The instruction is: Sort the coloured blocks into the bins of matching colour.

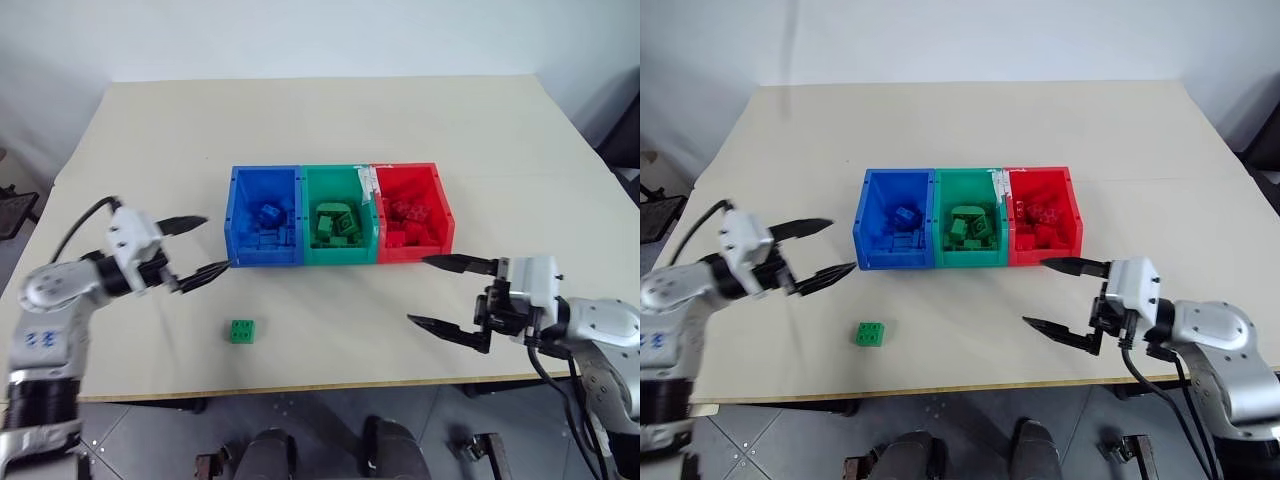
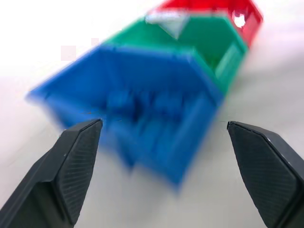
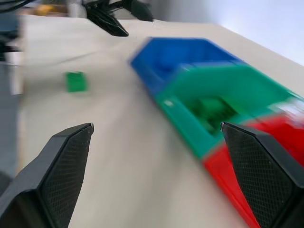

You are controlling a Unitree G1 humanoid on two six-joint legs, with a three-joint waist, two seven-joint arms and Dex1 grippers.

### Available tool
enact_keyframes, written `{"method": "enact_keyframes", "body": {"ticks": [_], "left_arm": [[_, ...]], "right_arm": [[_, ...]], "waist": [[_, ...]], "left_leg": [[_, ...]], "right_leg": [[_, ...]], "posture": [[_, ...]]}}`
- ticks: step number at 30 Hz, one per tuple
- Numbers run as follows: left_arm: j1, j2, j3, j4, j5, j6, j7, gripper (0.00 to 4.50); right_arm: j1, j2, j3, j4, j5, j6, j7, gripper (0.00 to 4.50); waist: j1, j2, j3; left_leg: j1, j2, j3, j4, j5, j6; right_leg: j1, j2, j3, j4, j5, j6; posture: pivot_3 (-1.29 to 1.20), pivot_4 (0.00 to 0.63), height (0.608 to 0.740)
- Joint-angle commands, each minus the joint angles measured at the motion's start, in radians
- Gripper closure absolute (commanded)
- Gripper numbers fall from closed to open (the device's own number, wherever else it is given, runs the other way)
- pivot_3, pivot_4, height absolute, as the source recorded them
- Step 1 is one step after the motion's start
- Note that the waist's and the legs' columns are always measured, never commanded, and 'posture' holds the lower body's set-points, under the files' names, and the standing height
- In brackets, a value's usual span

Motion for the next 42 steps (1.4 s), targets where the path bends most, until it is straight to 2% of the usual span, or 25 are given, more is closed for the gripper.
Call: {"method": "enact_keyframes", "body": {"ticks": [1, 6, 10, 14, 17, 19, 23, 27, 30, 35, 38, 42], "left_arm": [[0.095, 0.043, 0.093, 0.004, -0.028, -0.013, -0.033, 0.02], [0.257, 0.103, 0.177, -0.037, -0.049, 0.011, -0.095, 0.02], [0.309, 0.122, 0.151, -0.154, -0.098, 0.075, -0.127, 0.02], [0.306, 0.162, 0.013, -0.298, -0.100, 0.186, -0.153, 0.02], [0.229, 0.181, -0.168, -0.305, 0.104, 0.047, -0.134, 0.02], [0.167, 0.161, -0.248, -0.305, 0.161, 0.057, -0.091, 0.02], [0.107, 0.119, -0.301, -0.322, 0.158, 0.120, -0.051, 0.02], [0.099, 0.165, -0.366, -0.322, 0.223, 0.158, -0.060, 0.02], [0.093, 0.180, -0.392, -0.279, 0.280, 0.122, -0.052, 0.67], [0.068, 0.146, -0.395, -0.261, 0.256, 0.134, -0.041, 2.18], [0.048, 0.094, -0.373, -0.290, 0.182, 0.197, -0.029, 3.03], [-0.029, -0.017, -0.309, -0.342, 0.042, 0.341, 0.044, 3.02]], "right_arm": [[-0.046, -0.005, 0.040, 0.026, -0.010, -0.023, 0.052, 0.00], [-0.107, 0.015, 0.088, 0.099, -0.037, -0.079, 0.110, 0.00], [-0.127, 0.011, 0.103, 0.152, -0.057, -0.116, 0.145, 0.00], [-0.109, -0.005, 0.096, 0.157, -0.059, -0.110, 0.163, 0.00], [-0.069, -0.028, 0.082, 0.162, -0.076, -0.124, 0.178, 0.00], [-0.048, -0.035, 0.072, 0.153, -0.079, -0.122, 0.170, 0.00], [-0.024, -0.037, 0.058, 0.132, -0.071, -0.109, 0.146, 0.00], [0.055, -0.054, 0.022, 0.088, -0.071, -0.101, 0.124, 0.00], [0.080, -0.058, 0.008, 0.071, -0.073, -0.104, 0.114, 0.00], [0.114, -0.058, -0.014, 0.047, -0.074, -0.100, 0.095, 0.00], [0.138, -0.050, -0.040, 0.031, -0.071, -0.091, 0.055, 0.00], [0.205, -0.016, -0.117, -0.036, -0.038, -0.055, -0.052, 0.00]], "waist": [[0.008, -0.001, 0.000], [0.011, -0.001, 0.001], [0.021, -0.001, 0.001], [0.020, -0.001, 0.001], [0.022, -0.001, 0.001], [0.021, -0.001, 0.001], [0.016, -0.001, 0.001], [0.018, -0.001, 0.001], [0.020, -0.001, 0.001], [0.023, 0.000, 0.000], [0.024, 0.000, 0.000], [0.025, -0.001, 0.000]], "left_leg": [[0.000, 0.000, 0.000, 0.000, 0.000, 0.000], [0.000, 0.001, 0.000, 0.000, 0.000, 0.000], [0.000, 0.001, 0.000, 0.000, 0.000, 0.000], [0.000, 0.001, 0.000, 0.000, 0.000, 0.000], [0.000, 0.001, 0.001, -0.001, -0.001, 0.000], [0.000, 0.001, 0.001, -0.001, 0.000, 0.000], [0.000, 0.001, 0.002, -0.001, 0.000, 0.000], [0.000, 0.002, 0.002, -0.002, -0.001, -0.001], [0.000, 0.002, 0.002, -0.001, -0.001, -0.001], [0.001, 0.003, 0.002, 0.000, 0.000, -0.001], [0.001, 0.003, 0.002, 0.000, 0.000, -0.001], [0.000, 0.003, 0.001, 0.001, 0.000, -0.001]], "right_leg": [[0.000, 0.000, 0.000, 0.000, 0.000, 0.000], [-0.001, 0.000, 0.000, 0.000, 0.000, 0.000], [-0.001, 0.000, 0.000, 0.000, 0.000, 0.000], [-0.001, 0.000, 0.000, 0.000, 0.000, -0.001], [-0.001, 0.000, 0.000, 0.000, 0.000, -0.001], [-0.001, 0.001, 0.000, 0.000, 0.000, -0.001], [-0.001, 0.001, 0.000, 0.000, 0.000, -0.001], [-0.002, 0.002, 0.000, 0.001, 0.000, -0.001], [-0.001, 0.002, 0.001, 0.000, 0.000, -0.001], [-0.001, 0.002, 0.001, 0.001, 0.000, -0.003], [-0.001, 0.002, 0.001, 0.001, 0.000, -0.004], [-0.001, 0.002, 0.001, 0.001, 0.000, -0.003]], "posture": [[0.00, 0.150, 0.740], [0.00, 0.150, 0.740], [0.00, 0.150, 0.740], [0.00, 0.150, 0.740], [0.00, 0.150, 0.740], [0.00, 0.150, 0.740], [0.00, 0.150, 0.740], [0.00, 0.150, 0.740], [0.00, 0.150, 0.740], [0.00, 0.150, 0.740], [0.00, 0.150, 0.740], [0.00, 0.150, 0.740]]}}
